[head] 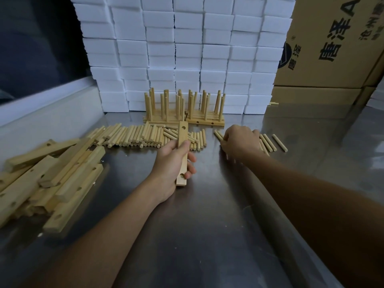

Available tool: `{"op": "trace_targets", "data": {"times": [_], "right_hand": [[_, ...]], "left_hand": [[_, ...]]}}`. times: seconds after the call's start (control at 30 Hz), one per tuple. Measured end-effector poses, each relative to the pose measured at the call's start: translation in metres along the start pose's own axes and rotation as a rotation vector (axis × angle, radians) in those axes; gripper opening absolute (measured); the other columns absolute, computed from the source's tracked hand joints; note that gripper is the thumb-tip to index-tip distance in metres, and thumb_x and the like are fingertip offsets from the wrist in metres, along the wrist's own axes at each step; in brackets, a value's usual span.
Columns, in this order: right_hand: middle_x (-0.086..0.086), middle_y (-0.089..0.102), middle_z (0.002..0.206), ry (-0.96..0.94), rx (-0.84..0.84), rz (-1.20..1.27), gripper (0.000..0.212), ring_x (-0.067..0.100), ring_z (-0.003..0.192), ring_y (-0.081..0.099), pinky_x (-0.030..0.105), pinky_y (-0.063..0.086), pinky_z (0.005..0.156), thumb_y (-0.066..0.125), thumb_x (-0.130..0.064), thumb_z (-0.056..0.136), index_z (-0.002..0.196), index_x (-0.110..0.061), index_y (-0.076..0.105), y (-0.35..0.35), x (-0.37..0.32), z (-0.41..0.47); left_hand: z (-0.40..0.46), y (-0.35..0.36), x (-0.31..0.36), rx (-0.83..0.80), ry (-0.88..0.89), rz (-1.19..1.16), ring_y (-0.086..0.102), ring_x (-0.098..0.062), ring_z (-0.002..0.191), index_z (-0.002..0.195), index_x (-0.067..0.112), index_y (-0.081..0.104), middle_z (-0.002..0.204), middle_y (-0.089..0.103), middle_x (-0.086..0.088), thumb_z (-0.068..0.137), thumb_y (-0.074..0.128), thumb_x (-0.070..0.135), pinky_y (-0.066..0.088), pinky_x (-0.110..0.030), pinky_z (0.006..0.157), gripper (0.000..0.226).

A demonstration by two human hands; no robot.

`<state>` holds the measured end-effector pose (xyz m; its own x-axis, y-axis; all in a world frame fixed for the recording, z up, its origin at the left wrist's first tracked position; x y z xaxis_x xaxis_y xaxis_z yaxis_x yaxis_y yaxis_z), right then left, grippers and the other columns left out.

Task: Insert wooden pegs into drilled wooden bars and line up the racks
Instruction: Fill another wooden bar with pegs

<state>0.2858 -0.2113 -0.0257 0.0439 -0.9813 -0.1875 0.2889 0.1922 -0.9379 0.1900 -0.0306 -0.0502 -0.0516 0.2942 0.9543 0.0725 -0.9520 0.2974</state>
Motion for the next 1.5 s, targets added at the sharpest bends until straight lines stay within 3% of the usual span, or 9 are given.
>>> {"op": "trace_targets", "data": {"times": [0.23,0.33,0.5,0.67,0.83,1.1,1.23,1.37,1.5], "right_hand": [[0.003,0.067,0.089,0.045,0.066,0.123,0.024,0.023,0.097,0.059,0.051,0.033,0.109,0.063,-0.038,0.091,0.086,-0.015,0.067,-0.004,-0.011,-0.017],[-0.001,0.065,0.07,0.05,0.122,0.449,0.017,0.011,0.064,0.059,0.03,0.053,0.069,0.067,-0.026,0.093,0.081,-0.013,0.068,-0.011,-0.015,-0.033],[0.002,0.07,0.094,0.108,0.073,0.913,0.029,0.013,0.083,0.068,0.022,0.055,0.068,0.067,-0.012,0.093,0.122,-0.016,0.063,-0.015,-0.008,-0.058],[-0.003,0.056,0.103,-0.022,-0.021,0.867,0.057,0.005,0.089,0.057,0.012,0.043,0.066,0.049,-0.001,0.096,0.146,-0.026,0.039,-0.008,-0.004,-0.081],[-0.003,0.055,0.089,-0.06,0.107,0.903,0.019,-0.004,0.059,0.047,0.012,0.039,0.051,0.04,-0.017,0.105,0.117,-0.021,0.055,-0.01,-0.003,-0.091],[-0.003,0.071,0.076,0.026,0.145,1.026,0.011,0.008,0.07,0.068,0.014,0.053,0.059,0.071,-0.019,0.091,0.082,-0.022,0.066,-0.011,0.002,-0.092],[0.002,0.067,0.095,0.019,0.116,1.027,0.009,0.007,0.067,0.07,0.013,0.049,0.054,0.064,-0.012,0.096,0.103,-0.017,0.062,-0.009,-0.001,-0.093],[-0.002,0.053,0.115,-0.055,0.028,0.986,0.052,0.014,0.082,0.068,0.016,0.053,0.057,0.05,-0.004,0.1,0.146,-0.024,0.038,-0.009,-0.006,-0.094],[-0.01,0.055,0.097,-0.09,0.158,0.95,0.031,0.004,0.078,0.059,0.022,0.053,0.067,0.044,-0.019,0.104,0.134,-0.029,0.045,-0.012,-0.004,-0.095]], "left_hand": [[-0.001,0.001,0.0,-0.001,-0.011,-0.006,0.052,-0.018,0.044,0.103,0.01,0.063,0.062,0.06,-0.006,0.102,0.052,0.02,0.037,-0.023,0.035,0.014],[0.0,0.002,-0.001,0.002,-0.007,-0.002,0.051,-0.018,0.043,0.103,0.009,0.063,0.062,0.059,-0.006,0.102,0.052,0.019,0.037,-0.023,0.035,0.014],[0.001,0.001,-0.002,0.008,0.004,0.012,0.051,-0.018,0.044,0.102,0.009,0.063,0.063,0.058,-0.007,0.101,0.053,0.019,0.037,-0.025,0.035,0.014],[-0.001,0.003,-0.002,0.015,0.012,0.044,0.051,-0.018,0.043,0.098,0.009,0.062,0.063,0.057,-0.007,0.101,0.054,0.017,0.036,-0.024,0.036,0.012],[-0.005,0.004,0.001,0.011,0.002,0.035,0.051,-0.018,0.043,0.102,0.01,0.063,0.064,0.058,-0.007,0.1,0.055,0.017,0.037,-0.025,0.037,0.012],[-0.009,0.005,0.005,0.013,0.012,0.048,0.049,-0.02,0.042,0.099,0.009,0.064,0.064,0.058,-0.007,0.099,0.057,0.02,0.036,-0.024,0.037,0.013],[-0.012,0.004,0.008,0.028,0.017,0.064,0.052,-0.019,0.045,0.1,0.01,0.067,0.064,0.06,-0.005,0.098,0.06,0.026,0.041,-0.026,0.039,0.018],[-0.015,0.006,0.009,0.009,0.022,0.092,0.055,-0.022,0.047,0.099,0.007,0.066,0.069,0.059,-0.008,0.101,0.055,0.024,0.045,-0.027,0.041,0.021],[-0.018,0.009,0.012,-0.047,0.054,0.157,0.057,-0.024,0.05,0.108,0.01,0.065,0.075,0.061,-0.009,0.101,0.053,0.019,0.047,-0.03,0.043,0.017]]}}
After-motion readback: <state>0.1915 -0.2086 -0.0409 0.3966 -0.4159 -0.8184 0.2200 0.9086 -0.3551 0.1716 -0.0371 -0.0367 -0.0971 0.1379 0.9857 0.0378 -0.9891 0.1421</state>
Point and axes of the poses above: each hand's wrist, its own z-axis towards the middle knuckle, its own y-axis out of the palm, x = y × z, the point moved 3 cm from there along z, towards the middle knuckle
